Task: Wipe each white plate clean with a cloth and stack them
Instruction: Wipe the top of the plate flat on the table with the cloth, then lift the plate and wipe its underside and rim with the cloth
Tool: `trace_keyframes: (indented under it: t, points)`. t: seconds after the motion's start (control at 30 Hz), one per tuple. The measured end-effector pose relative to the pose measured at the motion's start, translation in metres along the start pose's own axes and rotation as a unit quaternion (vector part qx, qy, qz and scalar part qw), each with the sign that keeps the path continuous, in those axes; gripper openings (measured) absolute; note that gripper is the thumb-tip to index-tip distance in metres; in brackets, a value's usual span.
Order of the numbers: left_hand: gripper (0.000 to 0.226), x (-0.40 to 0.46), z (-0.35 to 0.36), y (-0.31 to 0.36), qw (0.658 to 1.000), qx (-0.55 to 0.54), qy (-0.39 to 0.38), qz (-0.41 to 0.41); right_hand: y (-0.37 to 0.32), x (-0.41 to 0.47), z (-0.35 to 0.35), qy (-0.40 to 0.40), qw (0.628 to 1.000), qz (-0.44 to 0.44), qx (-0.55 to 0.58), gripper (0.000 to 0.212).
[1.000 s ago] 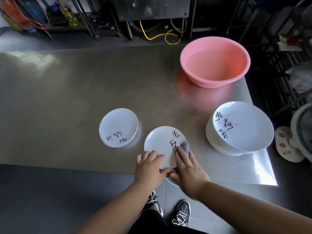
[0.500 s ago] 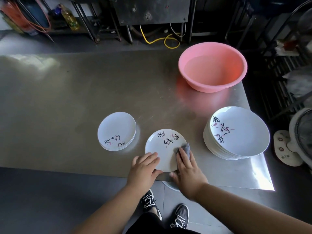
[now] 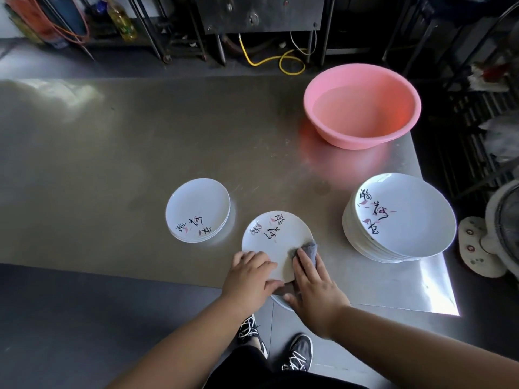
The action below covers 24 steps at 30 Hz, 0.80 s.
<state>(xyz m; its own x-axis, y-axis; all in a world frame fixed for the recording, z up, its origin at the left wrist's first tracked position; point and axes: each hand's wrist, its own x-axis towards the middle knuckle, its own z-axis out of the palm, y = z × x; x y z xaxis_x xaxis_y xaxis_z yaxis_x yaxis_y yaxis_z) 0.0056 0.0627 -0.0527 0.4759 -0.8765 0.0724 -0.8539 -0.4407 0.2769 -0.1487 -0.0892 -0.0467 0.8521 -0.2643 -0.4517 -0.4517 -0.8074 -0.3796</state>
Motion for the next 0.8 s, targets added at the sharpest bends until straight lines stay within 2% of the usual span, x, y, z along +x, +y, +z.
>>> trace_keyframes:
  t: [0.07,0.17,0.23,0.33,0.43,0.5,0.67,0.8]
  points:
    - [0.052,0.003,-0.004,-0.007,1.000,-0.001,-0.007,0.001,0.008,0.006,-0.009,-0.001,1.000,-0.010,-0.002,0.104]
    - [0.057,0.003,-0.011,-0.024,0.999,-0.009,-0.014,-0.035,0.021,0.036,-0.035,0.056,0.998,-0.009,-0.014,0.081]
    - [0.054,0.003,-0.010,-0.031,1.000,-0.006,-0.020,-0.017,0.022,0.050,-0.046,0.072,0.997,0.004,0.007,0.076]
    - [0.055,0.004,-0.005,-0.030,1.000,-0.014,-0.023,-0.016,0.005,0.040,-0.026,0.063,0.997,0.039,0.006,0.086]
    - [0.054,0.002,0.001,-0.031,0.999,-0.038,-0.009,-0.022,-0.014,0.008,0.006,0.041,0.998,0.035,-0.028,0.099]
    - [0.050,0.003,0.000,-0.033,0.999,-0.043,0.006,-0.006,-0.013,0.014,0.002,0.045,0.998,0.042,-0.020,0.096]
    - [0.049,0.008,-0.002,-0.035,0.999,-0.039,-0.017,-0.010,0.002,0.066,-0.040,0.142,0.988,0.046,0.037,0.065]
    - [0.049,0.014,-0.002,-0.033,0.999,-0.032,-0.019,-0.021,-0.002,0.053,-0.016,0.249,0.968,0.032,0.007,0.048]
